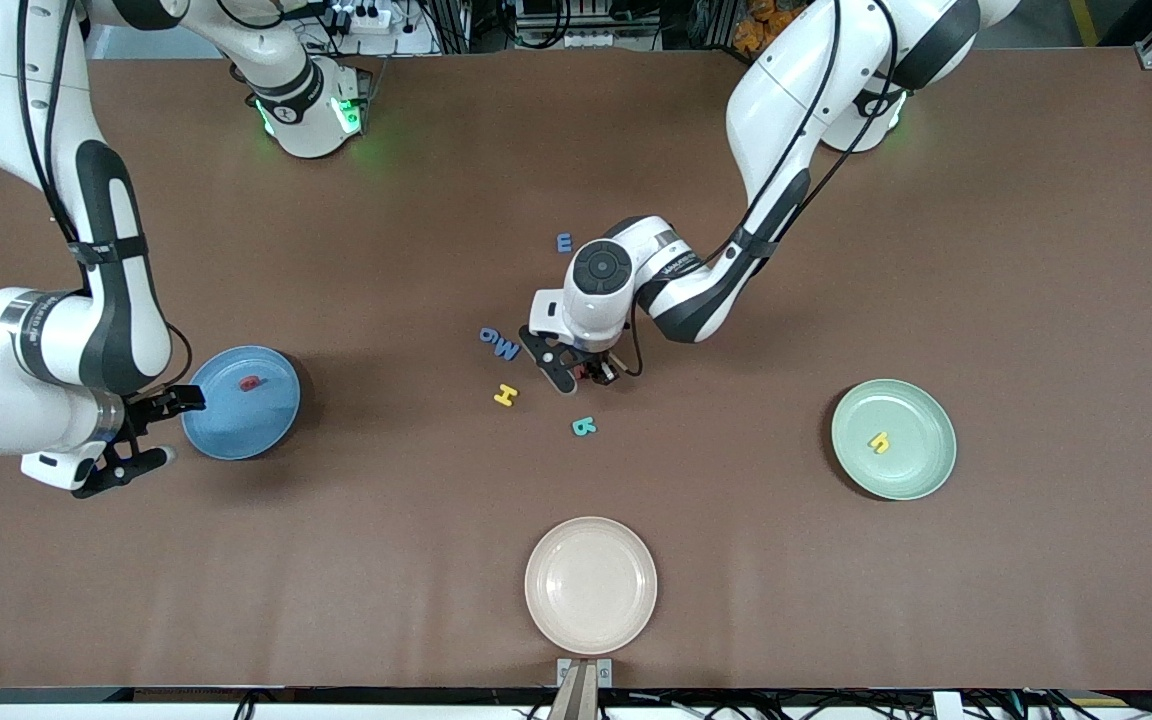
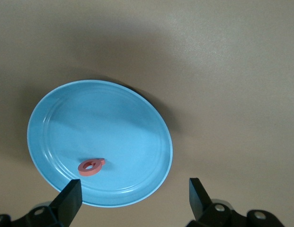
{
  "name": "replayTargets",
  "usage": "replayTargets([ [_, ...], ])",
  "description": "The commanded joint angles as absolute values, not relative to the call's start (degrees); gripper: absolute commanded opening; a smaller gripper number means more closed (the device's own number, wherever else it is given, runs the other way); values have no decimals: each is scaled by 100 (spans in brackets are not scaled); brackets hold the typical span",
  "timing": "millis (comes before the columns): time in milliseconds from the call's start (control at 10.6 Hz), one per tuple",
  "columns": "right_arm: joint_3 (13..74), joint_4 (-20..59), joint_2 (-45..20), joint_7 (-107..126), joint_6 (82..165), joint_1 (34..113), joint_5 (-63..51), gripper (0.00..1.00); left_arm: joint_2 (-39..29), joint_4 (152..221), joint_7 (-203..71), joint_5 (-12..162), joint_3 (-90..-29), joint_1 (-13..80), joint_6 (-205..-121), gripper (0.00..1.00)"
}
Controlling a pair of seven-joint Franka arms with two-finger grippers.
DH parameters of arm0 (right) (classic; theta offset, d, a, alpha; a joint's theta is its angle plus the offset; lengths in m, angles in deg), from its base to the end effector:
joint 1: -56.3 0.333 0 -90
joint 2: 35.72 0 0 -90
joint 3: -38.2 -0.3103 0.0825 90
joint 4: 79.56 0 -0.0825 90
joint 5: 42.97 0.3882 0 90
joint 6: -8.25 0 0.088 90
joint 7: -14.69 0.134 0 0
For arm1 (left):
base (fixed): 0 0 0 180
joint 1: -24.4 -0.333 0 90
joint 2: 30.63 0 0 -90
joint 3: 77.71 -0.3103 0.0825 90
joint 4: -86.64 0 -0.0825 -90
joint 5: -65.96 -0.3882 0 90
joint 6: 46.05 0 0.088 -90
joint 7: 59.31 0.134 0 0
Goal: Sort uppercase to blue plate, lowercase to green plate
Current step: 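Carry the pink W to the green plate and release it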
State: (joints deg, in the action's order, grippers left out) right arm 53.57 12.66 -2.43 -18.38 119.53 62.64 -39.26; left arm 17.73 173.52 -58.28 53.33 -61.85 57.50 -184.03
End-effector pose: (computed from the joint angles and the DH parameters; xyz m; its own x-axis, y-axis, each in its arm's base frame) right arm 0.6521 -0.0819 0.2483 0.8867 0.3961 -0.2386 0.3974 -0.9166 -0.0450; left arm 0.4947 -0.5203 0.1474 0.5945 -0.7994 0.0870 -0.8039 -0.5931 0.0441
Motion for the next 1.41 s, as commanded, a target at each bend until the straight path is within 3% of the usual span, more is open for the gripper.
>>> replayTargets([
  [0, 5305, 1272, -285, -1880, 11952, 6210, -3866, 100, 1465, 17312, -5852, 5347, -6286, 5658, -18352, 0],
  [659, 5287, 1124, -311, -1801, 11961, 6982, -3427, 100, -240, 17609, -6070, 5822, -6356, 3710, -15877, 0],
  [1035, 5287, 720, -136, -1408, 11961, 7913, -3156, 100, -252, 18305, -6774, 5805, -6374, 2679, -15863, 0],
  [1317, 5279, 254, 172, -231, 11961, 8573, -3075, 100, -58, 18604, -6705, 5726, -6575, 2441, -16346, 0],
])
